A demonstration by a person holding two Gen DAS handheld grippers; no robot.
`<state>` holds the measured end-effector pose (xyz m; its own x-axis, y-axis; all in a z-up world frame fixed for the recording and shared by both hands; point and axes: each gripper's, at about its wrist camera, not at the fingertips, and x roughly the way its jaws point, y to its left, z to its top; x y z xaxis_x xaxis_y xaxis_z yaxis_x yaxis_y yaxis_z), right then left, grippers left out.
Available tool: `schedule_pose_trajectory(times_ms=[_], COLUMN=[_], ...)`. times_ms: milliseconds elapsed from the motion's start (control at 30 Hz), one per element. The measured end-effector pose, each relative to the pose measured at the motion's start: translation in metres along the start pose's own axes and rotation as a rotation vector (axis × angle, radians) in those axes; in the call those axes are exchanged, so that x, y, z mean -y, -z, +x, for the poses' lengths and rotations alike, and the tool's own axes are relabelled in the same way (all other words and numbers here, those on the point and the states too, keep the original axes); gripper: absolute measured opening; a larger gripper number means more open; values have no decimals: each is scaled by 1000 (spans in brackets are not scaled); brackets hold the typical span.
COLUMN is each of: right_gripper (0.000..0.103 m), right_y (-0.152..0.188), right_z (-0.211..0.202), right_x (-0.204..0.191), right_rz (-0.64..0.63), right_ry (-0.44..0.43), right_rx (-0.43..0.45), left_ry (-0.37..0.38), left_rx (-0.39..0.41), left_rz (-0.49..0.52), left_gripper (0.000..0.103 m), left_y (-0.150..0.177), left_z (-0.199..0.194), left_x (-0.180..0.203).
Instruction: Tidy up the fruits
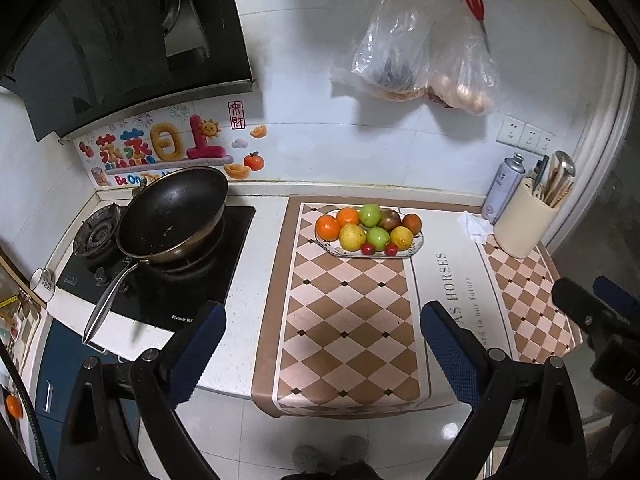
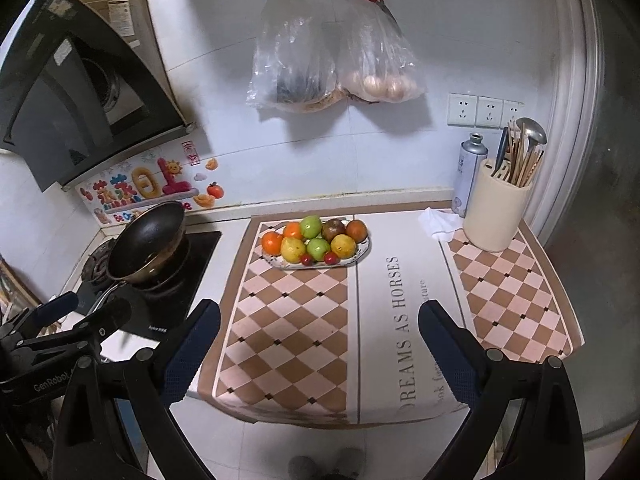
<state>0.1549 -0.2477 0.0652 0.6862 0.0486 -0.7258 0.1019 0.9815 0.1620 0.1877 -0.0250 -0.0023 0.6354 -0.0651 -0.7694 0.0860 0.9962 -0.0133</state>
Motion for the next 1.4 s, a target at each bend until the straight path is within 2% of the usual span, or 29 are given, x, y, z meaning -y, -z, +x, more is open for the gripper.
schedule_pose_trajectory(times_ms=[267, 600, 1400], right_gripper=[101, 101, 101], right_y=[-33, -51, -51], right_z=[45, 95, 109], right_x=[3, 3, -3], right_rz=[-1, -4, -30], right_ry=[15, 35, 64], right_rx=[-14, -58, -67], left_ry=[-19, -46, -52], left_rx=[-35, -59, -63], left_rz=[12, 13, 1], left_gripper=[100, 100, 103], left_y=[-28, -47, -48], left_z=[39, 69, 79], left_x=[6, 5, -1])
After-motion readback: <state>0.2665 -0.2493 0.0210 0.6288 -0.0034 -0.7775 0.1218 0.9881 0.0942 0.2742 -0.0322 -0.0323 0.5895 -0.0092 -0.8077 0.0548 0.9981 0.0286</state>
